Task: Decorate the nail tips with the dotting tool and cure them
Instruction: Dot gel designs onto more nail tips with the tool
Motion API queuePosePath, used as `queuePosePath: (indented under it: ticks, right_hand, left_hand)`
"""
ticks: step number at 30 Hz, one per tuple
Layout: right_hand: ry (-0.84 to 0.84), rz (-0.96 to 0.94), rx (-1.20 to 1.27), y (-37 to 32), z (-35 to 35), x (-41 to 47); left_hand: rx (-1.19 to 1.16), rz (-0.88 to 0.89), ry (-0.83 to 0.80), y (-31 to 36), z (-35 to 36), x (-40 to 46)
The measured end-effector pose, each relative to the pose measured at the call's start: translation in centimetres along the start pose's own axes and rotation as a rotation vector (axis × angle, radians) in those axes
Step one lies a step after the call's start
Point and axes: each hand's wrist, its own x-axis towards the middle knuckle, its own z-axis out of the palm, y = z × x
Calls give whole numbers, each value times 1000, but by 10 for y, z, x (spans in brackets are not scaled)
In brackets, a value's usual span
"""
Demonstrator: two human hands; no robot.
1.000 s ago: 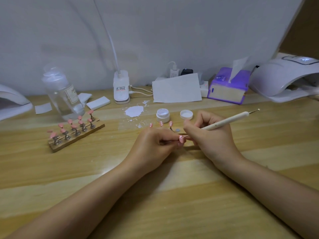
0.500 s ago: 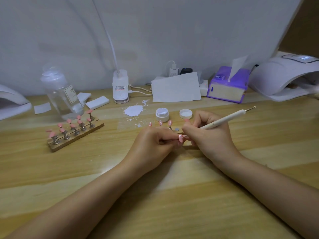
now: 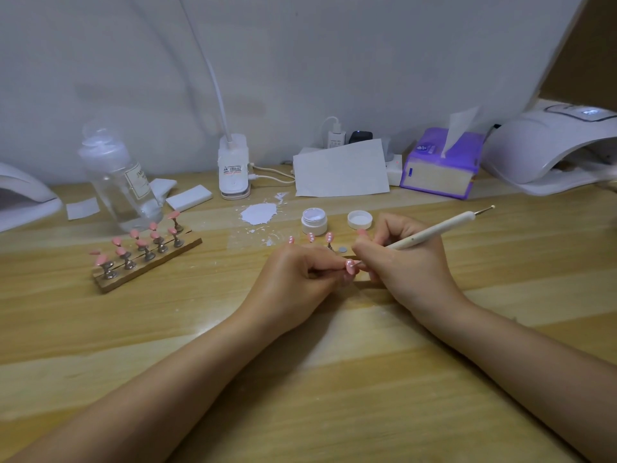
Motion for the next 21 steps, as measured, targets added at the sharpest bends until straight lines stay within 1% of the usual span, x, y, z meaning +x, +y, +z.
queuePosePath:
  ticks: [6, 21]
  right_hand:
    - [25, 4, -30, 2, -2, 1]
    - [17, 4, -19, 1, -1, 0]
  left_hand:
    - [-6, 3, -2, 0, 0, 0]
    - [8, 8, -1, -1, 0, 0]
